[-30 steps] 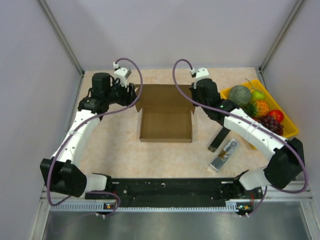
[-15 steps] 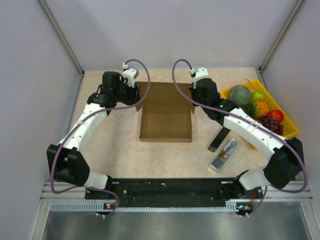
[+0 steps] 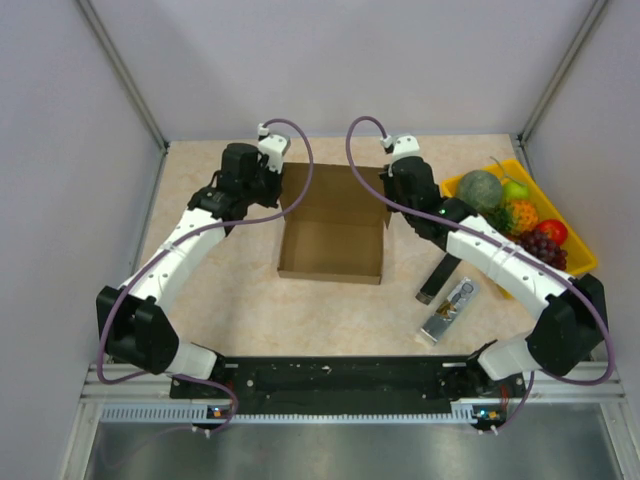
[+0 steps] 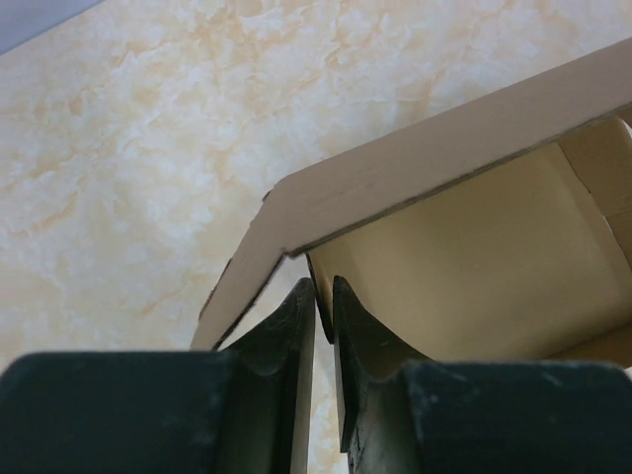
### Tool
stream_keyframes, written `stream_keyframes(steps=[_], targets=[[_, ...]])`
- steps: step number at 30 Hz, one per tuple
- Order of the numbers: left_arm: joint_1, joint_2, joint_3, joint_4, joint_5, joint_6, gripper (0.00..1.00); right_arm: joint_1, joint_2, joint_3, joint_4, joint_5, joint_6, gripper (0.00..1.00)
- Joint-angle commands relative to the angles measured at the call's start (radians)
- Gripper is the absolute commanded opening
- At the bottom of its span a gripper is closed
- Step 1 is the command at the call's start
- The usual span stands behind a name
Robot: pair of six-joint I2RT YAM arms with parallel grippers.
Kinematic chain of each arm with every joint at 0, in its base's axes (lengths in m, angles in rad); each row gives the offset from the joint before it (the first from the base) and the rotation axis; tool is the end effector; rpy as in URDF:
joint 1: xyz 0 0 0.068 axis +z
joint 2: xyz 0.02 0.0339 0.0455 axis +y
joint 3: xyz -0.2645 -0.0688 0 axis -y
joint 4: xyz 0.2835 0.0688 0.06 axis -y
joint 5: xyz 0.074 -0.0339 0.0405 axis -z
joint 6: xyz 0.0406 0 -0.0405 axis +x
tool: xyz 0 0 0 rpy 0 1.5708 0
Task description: Fold the paper box
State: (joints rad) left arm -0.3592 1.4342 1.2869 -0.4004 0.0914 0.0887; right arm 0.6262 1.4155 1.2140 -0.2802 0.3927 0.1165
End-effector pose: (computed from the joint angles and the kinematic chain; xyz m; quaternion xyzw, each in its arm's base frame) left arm 0.3459 -0.1339 0.3337 0.2153 0.8444 -0.1054 0.4792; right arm 0.3070 0.2029 0.3252 -0.1137 0.8373 0.0289 0.5340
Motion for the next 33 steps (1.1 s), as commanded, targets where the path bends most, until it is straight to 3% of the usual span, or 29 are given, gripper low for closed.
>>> stream_keyframes(steps=[1, 5, 8, 12, 18, 23, 33], targets=[[-0.011, -0.015, -0.026, 0.084, -0.059, -0.027, 0.15, 0.009, 0.020, 0.061, -0.025, 0.023, 0.025, 0.12], [-0.011, -0.031, -0.052, 0.103, -0.064, -0.026, 0.13, 0.001, 0.039, 0.073, -0.054, 0.018, 0.035, 0.20], [-0.011, -0.038, -0.066, 0.117, -0.061, -0.032, 0.11, -0.006, 0.052, 0.085, -0.065, -0.002, 0.051, 0.20], [-0.012, -0.038, -0.066, 0.124, -0.050, -0.072, 0.07, -0.008, 0.085, 0.119, -0.105, 0.003, 0.067, 0.00], [-0.032, -0.050, -0.069, 0.127, -0.053, -0.179, 0.00, 0.007, 0.120, 0.194, -0.174, 0.020, 0.184, 0.00], [-0.041, -0.069, -0.103, 0.199, -0.073, -0.286, 0.00, 0.010, 0.154, 0.245, -0.203, 0.054, 0.248, 0.00], [-0.075, -0.020, -0.103, 0.241, -0.082, -0.357, 0.00, 0.035, 0.241, 0.363, -0.320, 0.127, 0.437, 0.00]])
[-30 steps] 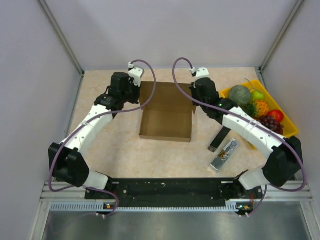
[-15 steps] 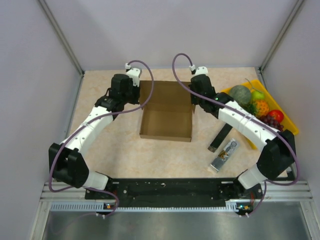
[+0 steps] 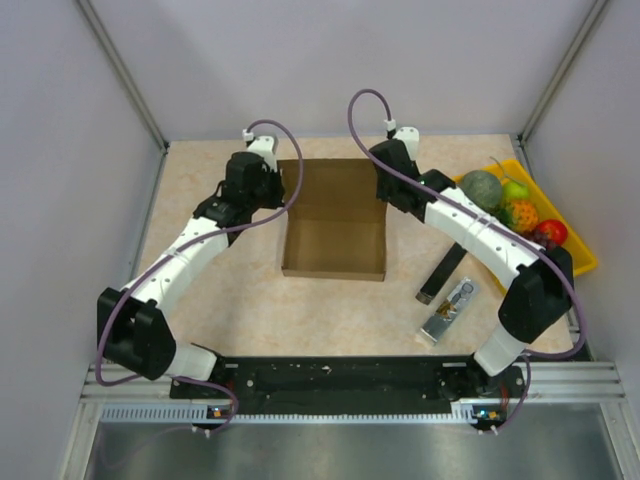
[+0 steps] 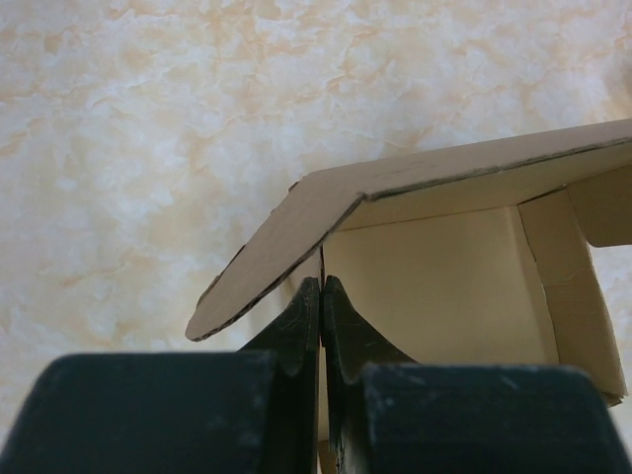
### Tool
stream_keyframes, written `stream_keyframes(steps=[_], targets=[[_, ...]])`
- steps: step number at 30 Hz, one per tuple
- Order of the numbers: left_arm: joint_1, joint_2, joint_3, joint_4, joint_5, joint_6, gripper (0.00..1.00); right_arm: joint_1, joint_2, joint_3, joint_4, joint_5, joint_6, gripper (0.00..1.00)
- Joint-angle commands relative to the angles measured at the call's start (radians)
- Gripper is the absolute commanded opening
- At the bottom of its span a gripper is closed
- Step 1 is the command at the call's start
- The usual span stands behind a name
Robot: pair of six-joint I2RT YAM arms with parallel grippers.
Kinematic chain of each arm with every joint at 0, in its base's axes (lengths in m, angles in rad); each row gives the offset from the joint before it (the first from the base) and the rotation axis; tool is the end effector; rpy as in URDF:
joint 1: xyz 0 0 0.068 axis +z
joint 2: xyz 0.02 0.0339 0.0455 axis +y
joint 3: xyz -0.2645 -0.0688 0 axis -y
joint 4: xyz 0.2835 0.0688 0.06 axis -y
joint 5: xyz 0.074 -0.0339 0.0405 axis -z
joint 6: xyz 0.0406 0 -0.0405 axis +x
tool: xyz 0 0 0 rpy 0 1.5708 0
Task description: Fold the paper box
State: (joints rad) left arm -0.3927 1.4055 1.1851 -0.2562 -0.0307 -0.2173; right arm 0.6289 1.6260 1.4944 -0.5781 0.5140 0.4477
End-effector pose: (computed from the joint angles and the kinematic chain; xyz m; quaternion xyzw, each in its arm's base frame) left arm 0.3405 -0.1397 0.3184 0.0668 0.8514 -0.1437 0.5001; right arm 0.3404 0.2230 0.3286 0.0261 0.8849 0.0086 0.4650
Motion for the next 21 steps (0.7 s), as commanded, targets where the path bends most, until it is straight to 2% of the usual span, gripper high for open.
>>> stream_keyframes(steps=[1, 5, 12, 21], targets=[[-0.050, 0.010, -0.002, 0.095, 0.040, -0.051, 0.00, 0.037, 0.031, 0.084, -0.022, 0.007, 0.108, 0.00], [-0.061, -0.003, -0.027, 0.109, 0.040, -0.045, 0.00, 0.052, 0.023, 0.034, 0.015, 0.050, 0.060, 0.00], [-0.066, -0.062, -0.116, 0.144, 0.005, -0.039, 0.00, 0.052, -0.044, -0.115, 0.182, 0.004, -0.062, 0.00], [-0.090, -0.158, -0.292, 0.280, -0.006, -0.051, 0.00, 0.066, -0.215, -0.365, 0.432, -0.035, -0.167, 0.00]])
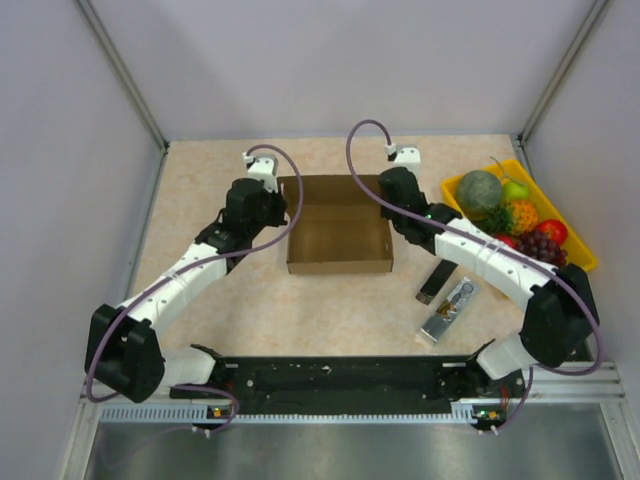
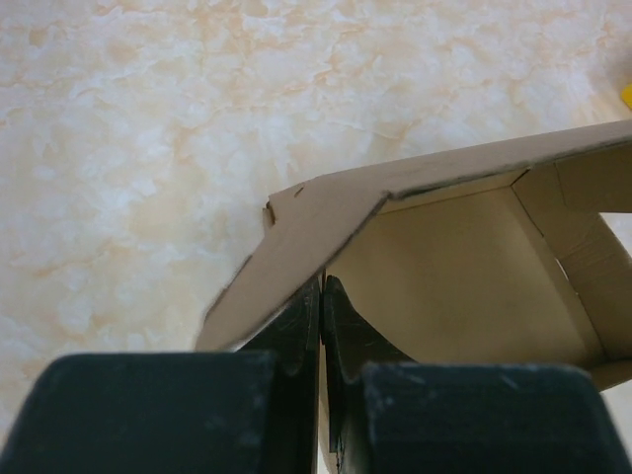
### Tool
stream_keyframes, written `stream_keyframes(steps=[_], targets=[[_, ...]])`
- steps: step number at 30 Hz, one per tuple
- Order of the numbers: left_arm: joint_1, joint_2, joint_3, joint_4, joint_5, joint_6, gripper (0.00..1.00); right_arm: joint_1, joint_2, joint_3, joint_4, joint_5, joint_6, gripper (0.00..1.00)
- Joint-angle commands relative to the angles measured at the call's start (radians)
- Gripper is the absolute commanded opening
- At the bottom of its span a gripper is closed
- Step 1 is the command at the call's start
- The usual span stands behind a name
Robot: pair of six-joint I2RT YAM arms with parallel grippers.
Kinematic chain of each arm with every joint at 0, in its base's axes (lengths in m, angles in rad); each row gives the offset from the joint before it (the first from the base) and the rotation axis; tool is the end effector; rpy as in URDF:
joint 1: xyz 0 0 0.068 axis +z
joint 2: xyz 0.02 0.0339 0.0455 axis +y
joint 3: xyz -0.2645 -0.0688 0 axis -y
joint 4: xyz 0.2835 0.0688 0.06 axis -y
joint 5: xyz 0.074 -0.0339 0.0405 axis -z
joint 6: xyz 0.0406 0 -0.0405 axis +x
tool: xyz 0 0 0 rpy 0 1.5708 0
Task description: Fold the paper box
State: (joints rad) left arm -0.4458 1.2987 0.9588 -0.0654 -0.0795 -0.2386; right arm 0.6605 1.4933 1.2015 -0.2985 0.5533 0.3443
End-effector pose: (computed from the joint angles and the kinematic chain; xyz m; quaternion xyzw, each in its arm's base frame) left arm 0.3094 -0.1443 0.2852 0.0645 0.8321 -0.1533 0.5291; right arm 0.3120 0.2153 0.2927 -0.0066 0.8583 0.0069 0.5130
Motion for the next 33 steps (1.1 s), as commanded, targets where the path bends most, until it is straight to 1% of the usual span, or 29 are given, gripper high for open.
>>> stream_keyframes(steps=[1, 2, 4, 6, 8, 9, 11, 16, 23, 26, 28, 32, 33], targets=[[-0.042, -0.062, -0.083, 0.104, 0.031, -0.034, 0.00, 0.039, -0.096, -0.123, 0.173, -0.078, -0.068, 0.00], [-0.050, -0.082, -0.098, 0.108, 0.029, -0.036, 0.00, 0.048, -0.123, -0.147, 0.221, -0.079, -0.074, 0.00], [-0.071, -0.104, -0.152, 0.142, 0.012, -0.045, 0.00, 0.065, -0.142, -0.216, 0.260, -0.072, -0.080, 0.00], [-0.091, -0.133, -0.213, 0.168, -0.025, -0.054, 0.00, 0.093, -0.169, -0.259, 0.321, -0.038, -0.088, 0.00], [-0.102, -0.156, -0.277, 0.225, -0.039, -0.064, 0.00, 0.116, -0.189, -0.327, 0.360, -0.004, -0.088, 0.00], [-0.111, -0.162, -0.296, 0.236, -0.046, -0.070, 0.00, 0.122, -0.214, -0.351, 0.413, 0.002, -0.088, 0.00], [-0.123, -0.174, -0.348, 0.282, -0.060, -0.080, 0.00, 0.136, -0.231, -0.423, 0.464, 0.028, -0.085, 0.00], [-0.157, -0.171, -0.445, 0.395, -0.100, -0.082, 0.00, 0.165, -0.280, -0.575, 0.655, 0.062, -0.097, 0.00], [-0.166, -0.161, -0.557, 0.478, -0.128, -0.107, 0.00, 0.169, -0.288, -0.689, 0.798, 0.100, -0.099, 0.00], [-0.171, -0.156, -0.597, 0.522, -0.138, -0.113, 0.00, 0.171, -0.291, -0.729, 0.820, 0.114, -0.085, 0.00], [-0.172, -0.154, -0.612, 0.542, -0.141, -0.113, 0.00, 0.171, -0.295, -0.746, 0.803, 0.111, -0.074, 0.04], [-0.174, -0.159, -0.640, 0.556, -0.152, -0.117, 0.00, 0.189, -0.329, -0.783, 0.777, 0.109, -0.041, 0.07], [-0.174, -0.162, -0.644, 0.559, -0.154, -0.125, 0.00, 0.195, -0.356, -0.784, 0.735, 0.108, -0.027, 0.08]])
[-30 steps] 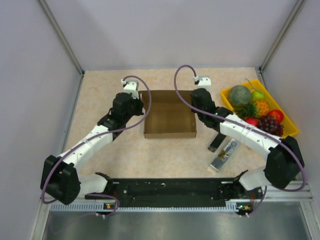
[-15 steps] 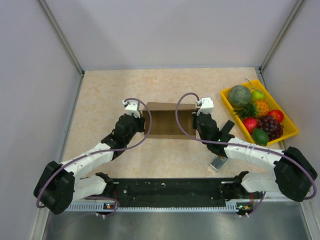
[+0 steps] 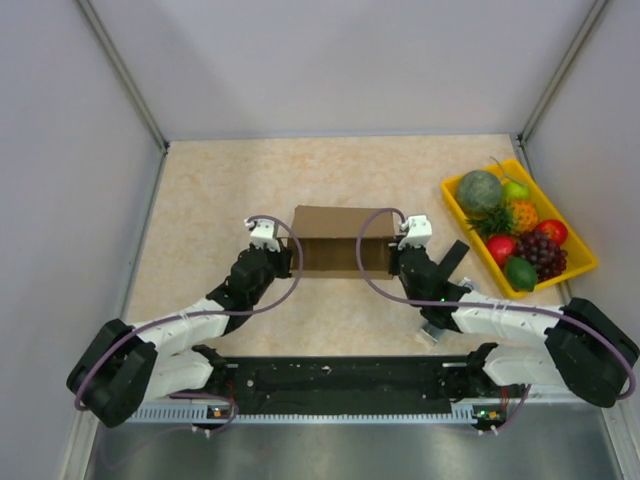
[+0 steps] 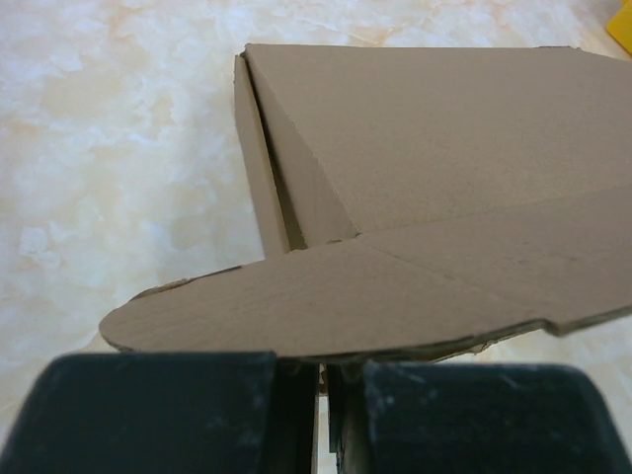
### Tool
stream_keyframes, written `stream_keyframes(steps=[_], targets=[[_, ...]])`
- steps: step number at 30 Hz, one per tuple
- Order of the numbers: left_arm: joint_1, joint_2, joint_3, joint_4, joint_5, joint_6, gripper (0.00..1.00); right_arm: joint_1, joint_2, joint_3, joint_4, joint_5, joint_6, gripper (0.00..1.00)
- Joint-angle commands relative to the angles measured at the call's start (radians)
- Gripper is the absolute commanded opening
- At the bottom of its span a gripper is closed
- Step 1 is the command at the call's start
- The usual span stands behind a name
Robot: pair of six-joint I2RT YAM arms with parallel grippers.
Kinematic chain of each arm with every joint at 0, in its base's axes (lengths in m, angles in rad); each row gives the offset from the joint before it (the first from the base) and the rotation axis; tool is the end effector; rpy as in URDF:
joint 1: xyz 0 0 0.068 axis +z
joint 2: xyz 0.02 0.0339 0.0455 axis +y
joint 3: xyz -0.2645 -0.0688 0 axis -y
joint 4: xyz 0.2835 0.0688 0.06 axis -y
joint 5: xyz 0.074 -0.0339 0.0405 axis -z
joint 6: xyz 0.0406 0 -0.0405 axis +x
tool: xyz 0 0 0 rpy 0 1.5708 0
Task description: Fold the paper box
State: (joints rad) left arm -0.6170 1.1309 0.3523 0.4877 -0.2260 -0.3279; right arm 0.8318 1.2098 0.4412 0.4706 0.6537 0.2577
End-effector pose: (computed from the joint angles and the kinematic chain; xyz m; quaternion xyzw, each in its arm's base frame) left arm 0.2174 -0.1431 0.1639 0.0482 0.7984 -0.1895 0.5695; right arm 0.2026 0.1856 0.1758 -0.0326 0.7845 0.0708 0.6152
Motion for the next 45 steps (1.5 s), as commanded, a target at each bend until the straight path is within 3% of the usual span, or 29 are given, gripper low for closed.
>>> stream_keyframes(steps=[1, 3, 4, 7, 10, 14, 17, 20, 22, 27, 29, 31, 32, 33, 35, 39, 45], targets=[[-0.004, 0.003, -0.042, 0.011, -0.013, -0.040, 0.00, 0.024, -0.085, -0.024, -0.062, 0.009, 0.072, 0.12], [-0.006, -0.005, -0.049, -0.001, -0.050, -0.052, 0.00, 0.039, -0.122, -0.018, -0.140, 0.009, 0.129, 0.20], [-0.006, -0.005, -0.049, -0.004, -0.058, -0.054, 0.00, 0.046, -0.166, -0.010, -0.242, 0.011, 0.150, 0.29], [-0.006, -0.008, -0.050, -0.011, -0.075, -0.056, 0.00, 0.065, -0.283, 0.004, -0.468, -0.023, 0.250, 0.44], [-0.009, -0.008, -0.052, -0.005, -0.081, -0.059, 0.00, 0.069, -0.398, 0.010, -0.656, -0.139, 0.320, 0.52], [-0.012, 0.001, -0.042, -0.008, -0.079, -0.056, 0.00, 0.070, -0.664, 0.047, -0.964, -0.330, 0.394, 0.52], [-0.015, 0.004, -0.039, -0.011, -0.081, -0.059, 0.00, 0.069, -0.788, 0.121, -1.021, -0.505, 0.358, 0.53], [-0.016, 0.006, -0.030, -0.023, -0.081, -0.054, 0.00, 0.069, -0.787, 0.261, -1.053, -0.609, 0.339, 0.57], [-0.016, 0.003, -0.027, -0.028, -0.081, -0.053, 0.00, 0.067, -0.681, 0.414, -1.053, -0.647, 0.321, 0.56], [-0.018, 0.010, -0.016, -0.031, -0.081, -0.060, 0.00, 0.018, -0.330, 0.747, -1.026, -0.650, 0.308, 0.59], [-0.018, 0.018, -0.013, -0.034, -0.085, -0.063, 0.00, -0.045, -0.141, 0.800, -0.965, -0.759, 0.388, 0.59], [-0.018, 0.023, -0.013, -0.035, -0.090, -0.069, 0.01, -0.127, -0.025, 0.783, -0.876, -0.846, 0.474, 0.60], [-0.018, 0.024, -0.016, -0.031, -0.088, -0.074, 0.01, -0.143, 0.002, 0.754, -0.702, -0.865, 0.548, 0.59], [-0.017, 0.029, -0.016, -0.025, -0.087, -0.085, 0.02, -0.163, 0.026, 0.688, -0.631, -0.879, 0.593, 0.58], [-0.018, 0.038, -0.010, -0.021, -0.073, -0.086, 0.02, -0.201, 0.119, 0.624, -0.372, -0.983, 0.717, 0.45], [-0.018, 0.044, -0.006, -0.034, -0.064, -0.092, 0.04, -0.195, 0.282, 0.576, -0.184, -1.104, 0.796, 0.37], [-0.018, -0.005, 0.036, -0.147, 0.030, -0.115, 0.24, -0.189, 0.385, 0.464, -0.014, -1.163, 0.844, 0.34]])
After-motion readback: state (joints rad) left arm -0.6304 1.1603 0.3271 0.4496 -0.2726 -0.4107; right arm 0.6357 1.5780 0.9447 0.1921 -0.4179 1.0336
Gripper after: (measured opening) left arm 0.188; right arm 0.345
